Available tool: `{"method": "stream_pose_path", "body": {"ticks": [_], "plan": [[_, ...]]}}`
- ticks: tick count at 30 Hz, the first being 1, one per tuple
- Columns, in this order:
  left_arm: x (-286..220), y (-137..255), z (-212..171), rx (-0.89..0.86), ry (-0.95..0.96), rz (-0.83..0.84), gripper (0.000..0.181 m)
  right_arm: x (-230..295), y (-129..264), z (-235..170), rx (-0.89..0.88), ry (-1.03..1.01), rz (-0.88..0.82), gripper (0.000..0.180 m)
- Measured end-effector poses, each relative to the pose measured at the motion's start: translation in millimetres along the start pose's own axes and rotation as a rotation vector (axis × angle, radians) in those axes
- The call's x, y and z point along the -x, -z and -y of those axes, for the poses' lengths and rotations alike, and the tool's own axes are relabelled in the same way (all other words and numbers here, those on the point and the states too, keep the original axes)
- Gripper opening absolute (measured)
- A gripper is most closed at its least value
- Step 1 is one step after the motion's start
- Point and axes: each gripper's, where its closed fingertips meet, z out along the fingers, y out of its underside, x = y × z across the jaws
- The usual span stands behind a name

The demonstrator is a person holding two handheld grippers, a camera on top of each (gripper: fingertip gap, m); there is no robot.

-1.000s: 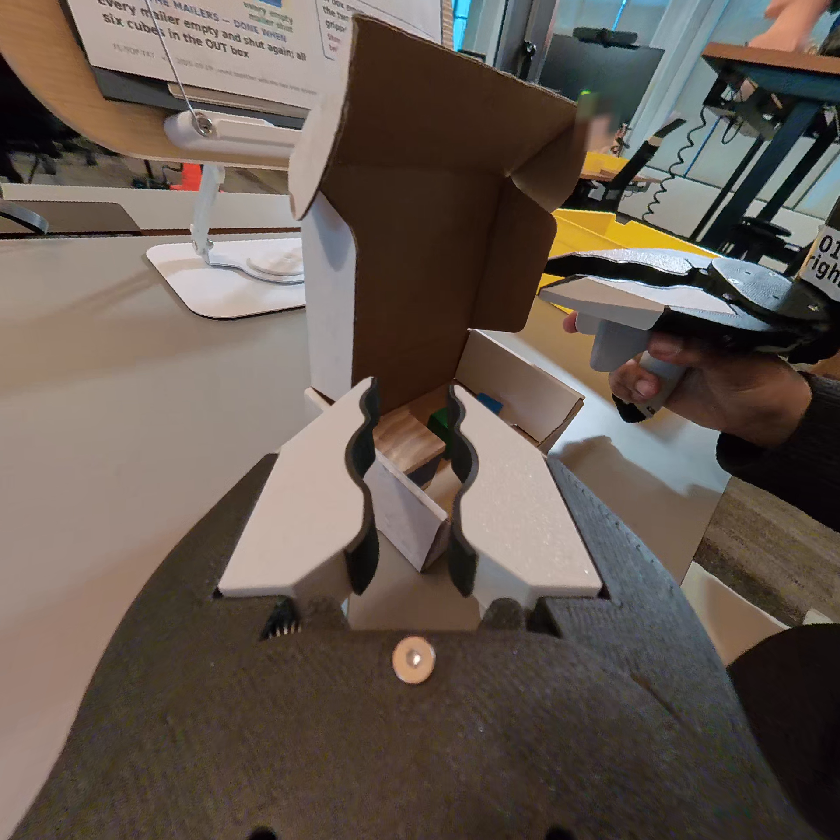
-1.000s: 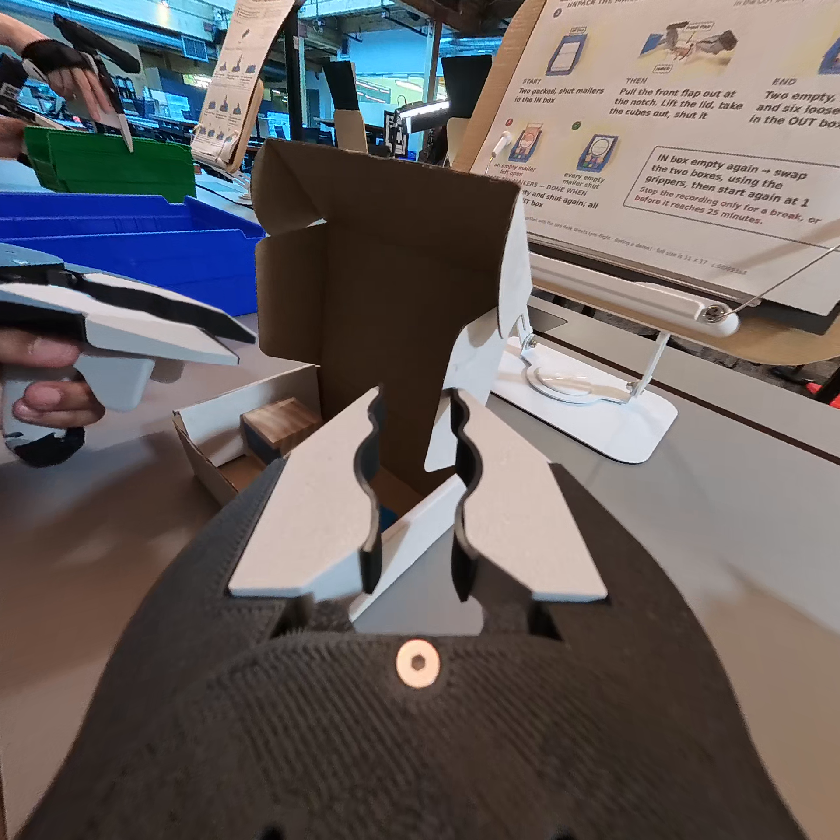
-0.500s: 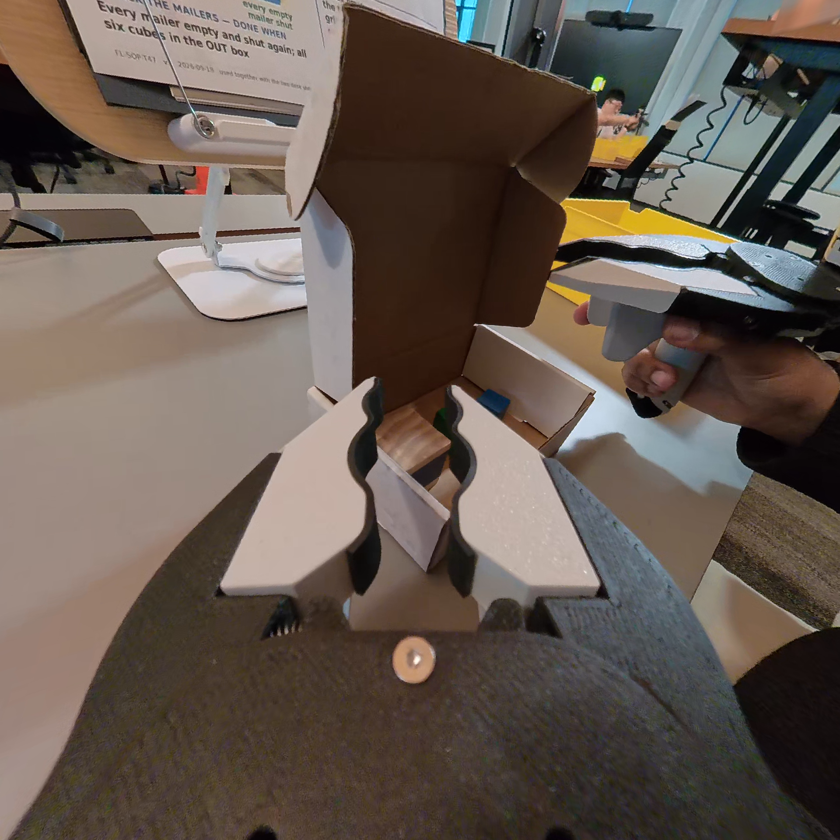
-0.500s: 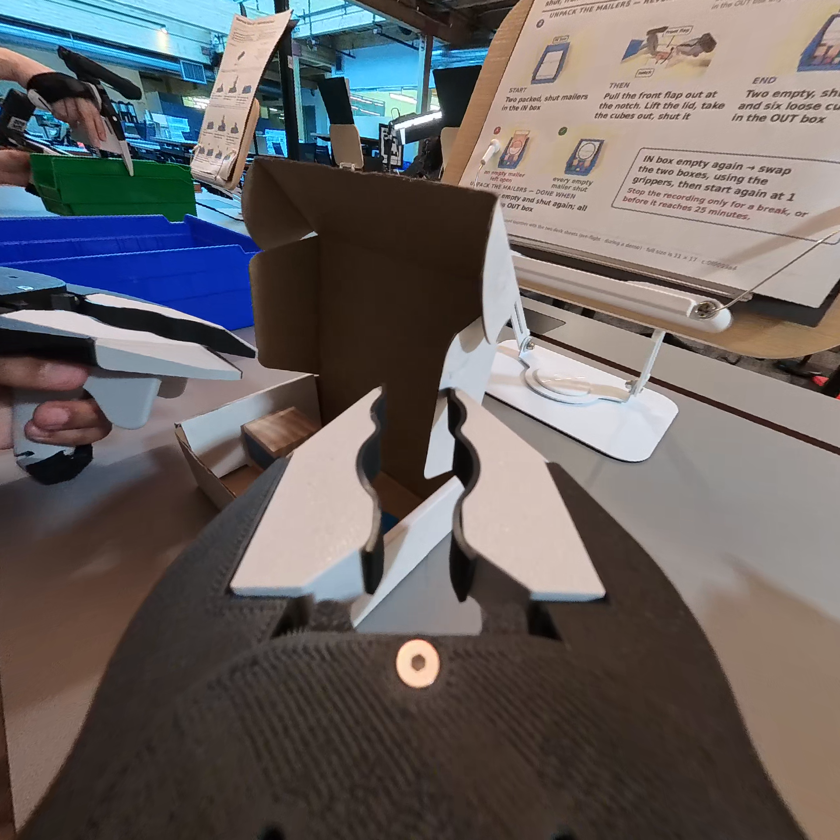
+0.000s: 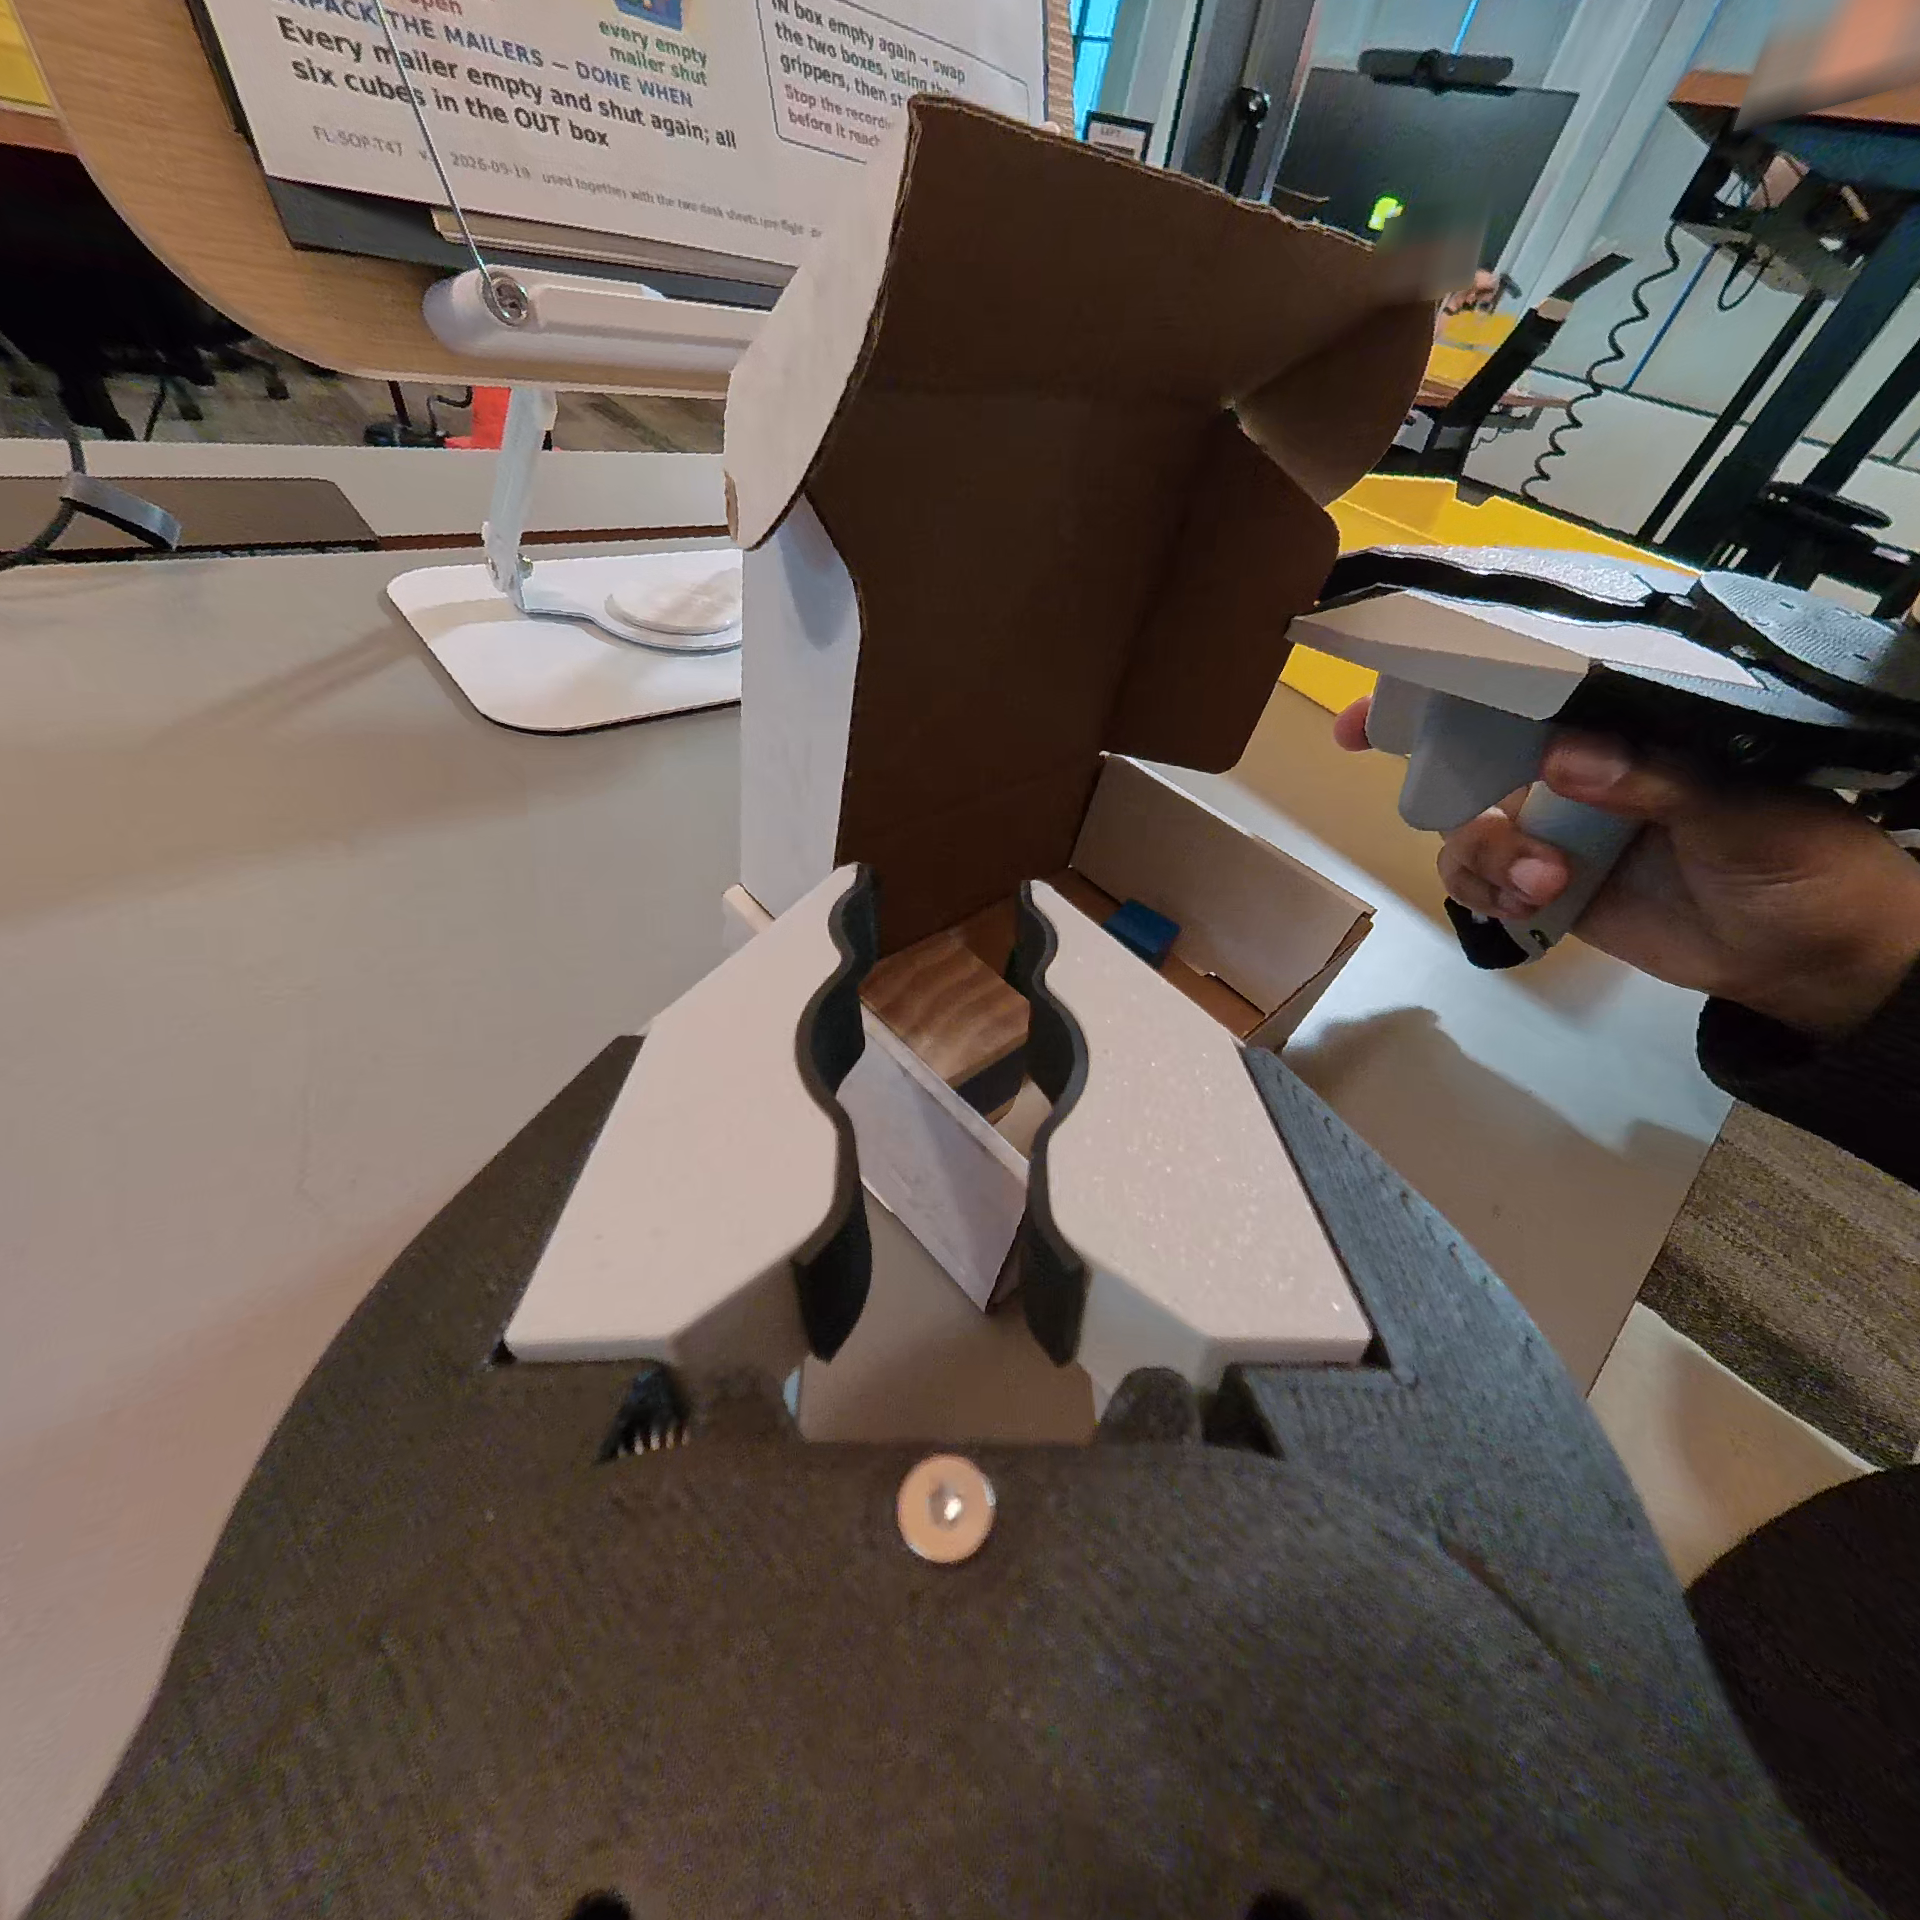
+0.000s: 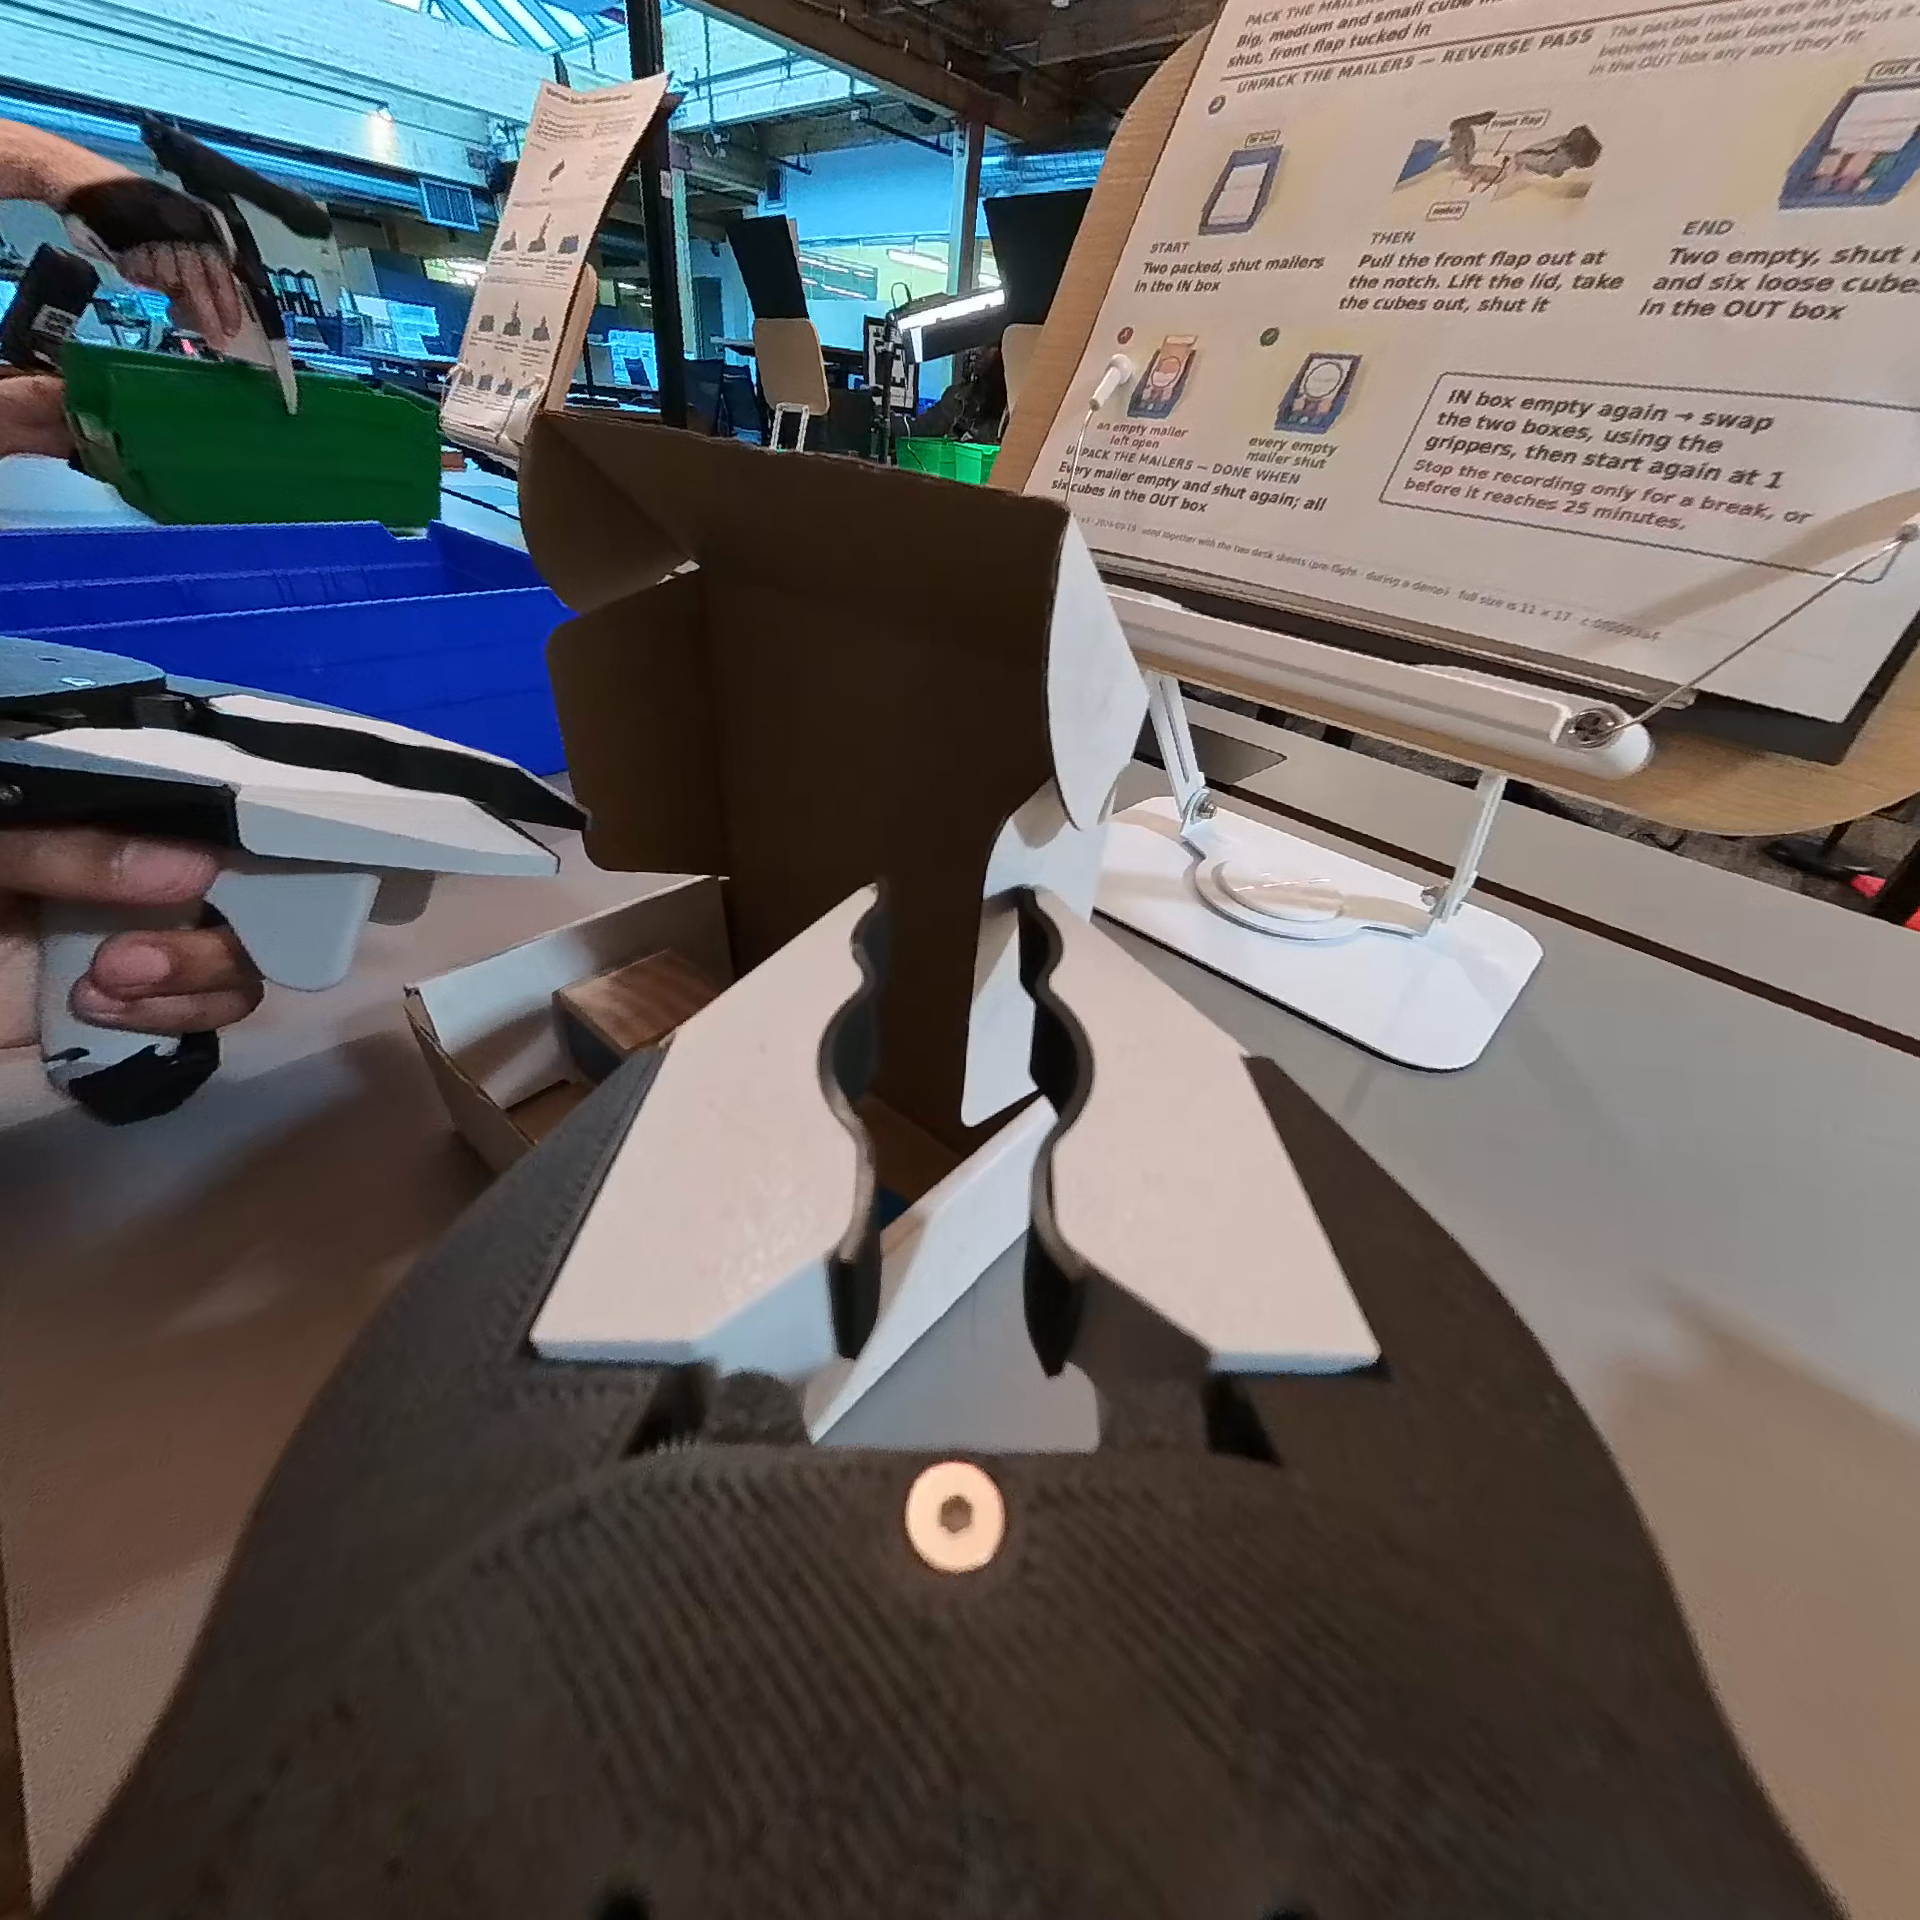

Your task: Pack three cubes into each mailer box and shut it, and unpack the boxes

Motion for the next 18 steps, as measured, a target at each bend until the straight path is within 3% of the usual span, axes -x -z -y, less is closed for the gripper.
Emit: {"method": "stream_pose_path", "body": {"ticks": [18], "plan": [[14.2,8.4,20.0,-0.107,-0.007,0.08,0.026,2.4,1.3,2.1,-0.014,0.001,0.013,0.019]]}}
